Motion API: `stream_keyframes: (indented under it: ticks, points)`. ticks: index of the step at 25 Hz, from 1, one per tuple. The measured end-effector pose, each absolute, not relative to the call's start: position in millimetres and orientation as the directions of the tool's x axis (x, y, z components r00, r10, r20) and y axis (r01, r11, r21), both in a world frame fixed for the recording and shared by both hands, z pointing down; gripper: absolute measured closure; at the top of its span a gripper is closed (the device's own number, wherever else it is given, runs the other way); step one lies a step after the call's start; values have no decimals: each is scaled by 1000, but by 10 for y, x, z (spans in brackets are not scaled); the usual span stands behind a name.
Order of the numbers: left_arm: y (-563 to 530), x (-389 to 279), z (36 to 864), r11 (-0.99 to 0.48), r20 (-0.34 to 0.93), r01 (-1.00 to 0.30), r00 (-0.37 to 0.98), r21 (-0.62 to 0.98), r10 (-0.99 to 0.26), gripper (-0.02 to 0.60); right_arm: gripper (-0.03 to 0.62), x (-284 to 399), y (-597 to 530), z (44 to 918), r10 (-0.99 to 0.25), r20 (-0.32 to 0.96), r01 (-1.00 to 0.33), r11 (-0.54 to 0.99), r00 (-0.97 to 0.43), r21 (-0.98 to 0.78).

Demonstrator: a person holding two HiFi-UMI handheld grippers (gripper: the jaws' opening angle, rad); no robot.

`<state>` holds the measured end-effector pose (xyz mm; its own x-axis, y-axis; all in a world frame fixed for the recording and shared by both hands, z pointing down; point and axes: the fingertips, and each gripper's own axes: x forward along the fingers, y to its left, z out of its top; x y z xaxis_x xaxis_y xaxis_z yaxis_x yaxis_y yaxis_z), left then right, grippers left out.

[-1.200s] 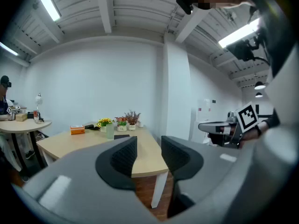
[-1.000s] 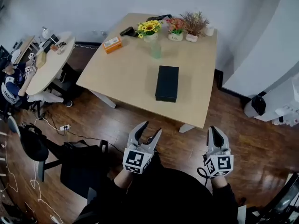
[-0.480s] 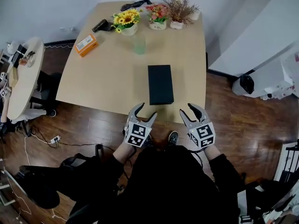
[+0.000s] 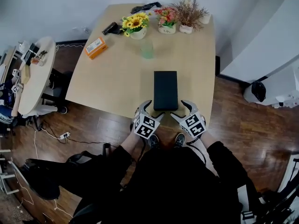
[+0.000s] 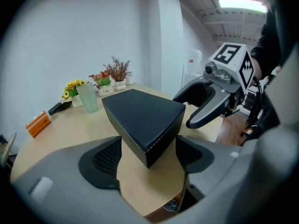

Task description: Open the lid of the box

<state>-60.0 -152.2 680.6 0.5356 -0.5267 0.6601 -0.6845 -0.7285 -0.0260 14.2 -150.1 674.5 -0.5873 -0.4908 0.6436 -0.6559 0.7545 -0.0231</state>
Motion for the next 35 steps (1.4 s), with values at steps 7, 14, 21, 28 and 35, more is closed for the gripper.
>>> stream_keyframes:
  ticks: [7,14,21,28,35]
  points:
    - [-1501,-499,6757,-652,653,-758,500,12,-569,300,395,178,-1517,6755,-472,609,-624,780,-637,-48]
    - [-1438,-459,6763,-633,632,-774,496,13,-595,342,418,277,-1472,6746,-434,619,-609,788,-654,-90]
    - [-1455,-451,6744,-637,627,-771,501,9,-596,342,412,279,-1485,6702,-376,606,-596,776,-701,-208]
    - [-1456,-465,6760,-640,626,-768,508,18,-592,342,369,260,-1514,6584,-270,485,-545,565,-832,-619]
    - [-1438,-445,6474,-672,607,-715,452,-191,-654,344,368,257,-1500,6527,-274,527,-575,581,-804,-576]
